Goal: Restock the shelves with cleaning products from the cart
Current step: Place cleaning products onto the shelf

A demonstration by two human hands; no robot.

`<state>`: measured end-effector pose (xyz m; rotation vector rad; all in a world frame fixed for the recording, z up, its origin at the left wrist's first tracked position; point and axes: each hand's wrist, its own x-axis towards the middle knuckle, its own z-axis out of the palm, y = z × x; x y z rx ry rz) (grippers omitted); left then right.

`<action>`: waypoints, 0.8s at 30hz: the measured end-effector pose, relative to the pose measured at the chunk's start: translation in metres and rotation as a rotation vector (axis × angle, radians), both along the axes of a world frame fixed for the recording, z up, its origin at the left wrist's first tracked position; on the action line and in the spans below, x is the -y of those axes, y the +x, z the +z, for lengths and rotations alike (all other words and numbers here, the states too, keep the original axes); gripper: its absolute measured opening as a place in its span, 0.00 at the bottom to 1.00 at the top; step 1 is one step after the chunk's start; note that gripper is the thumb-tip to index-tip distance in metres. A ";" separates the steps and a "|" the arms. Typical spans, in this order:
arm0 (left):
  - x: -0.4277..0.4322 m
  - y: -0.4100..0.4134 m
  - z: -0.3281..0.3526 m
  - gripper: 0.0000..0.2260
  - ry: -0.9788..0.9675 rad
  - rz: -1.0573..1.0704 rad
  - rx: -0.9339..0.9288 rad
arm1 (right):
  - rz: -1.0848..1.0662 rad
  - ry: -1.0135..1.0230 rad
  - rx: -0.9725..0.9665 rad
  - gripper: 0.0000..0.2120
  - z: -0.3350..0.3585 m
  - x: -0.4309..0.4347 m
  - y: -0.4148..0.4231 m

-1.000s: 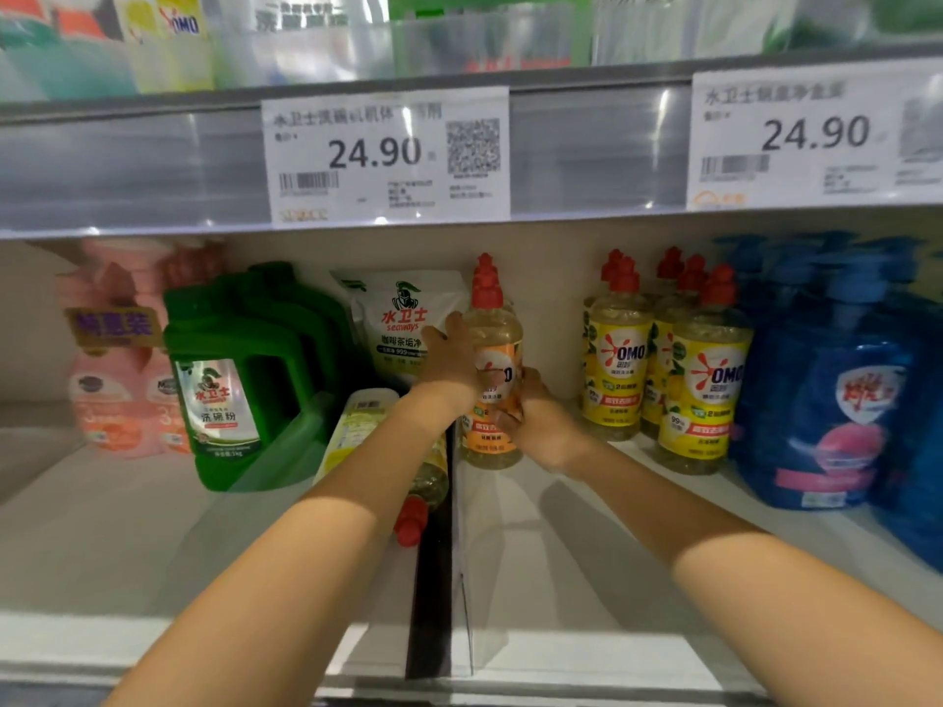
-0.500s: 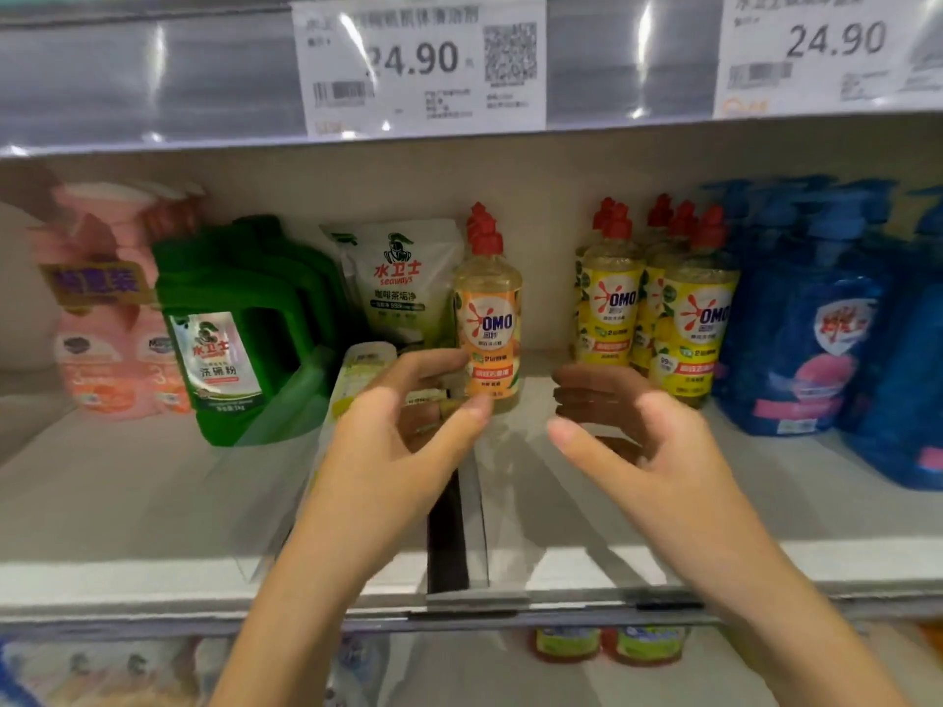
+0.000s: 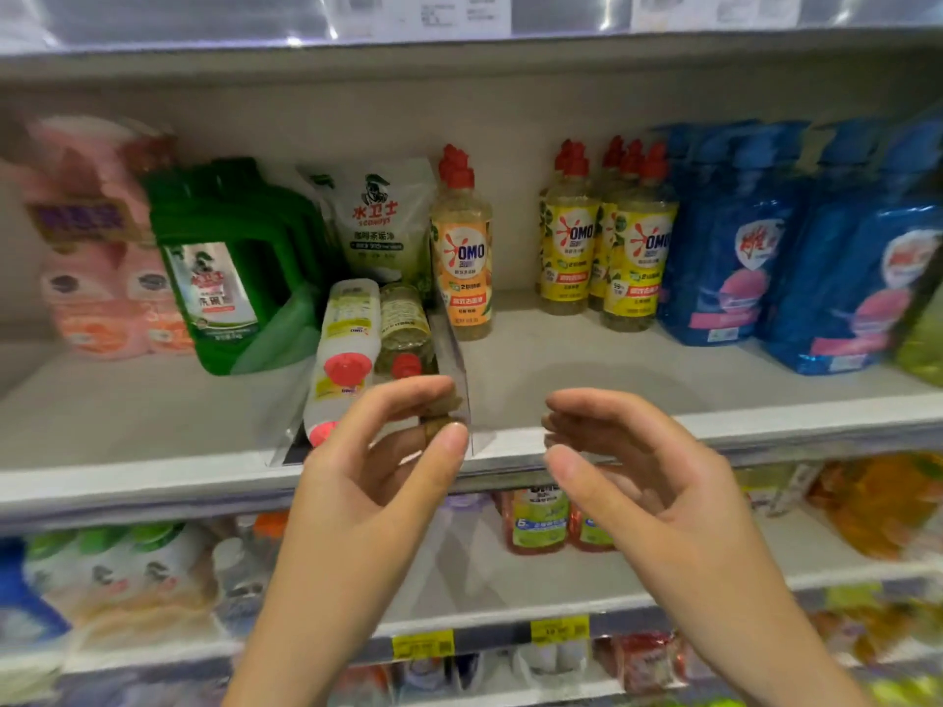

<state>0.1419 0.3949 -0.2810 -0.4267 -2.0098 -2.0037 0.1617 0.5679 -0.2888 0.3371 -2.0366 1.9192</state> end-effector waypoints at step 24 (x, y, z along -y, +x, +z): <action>0.055 0.313 -0.030 0.11 0.043 0.709 0.141 | 0.739 0.038 0.164 0.19 -0.026 0.091 0.197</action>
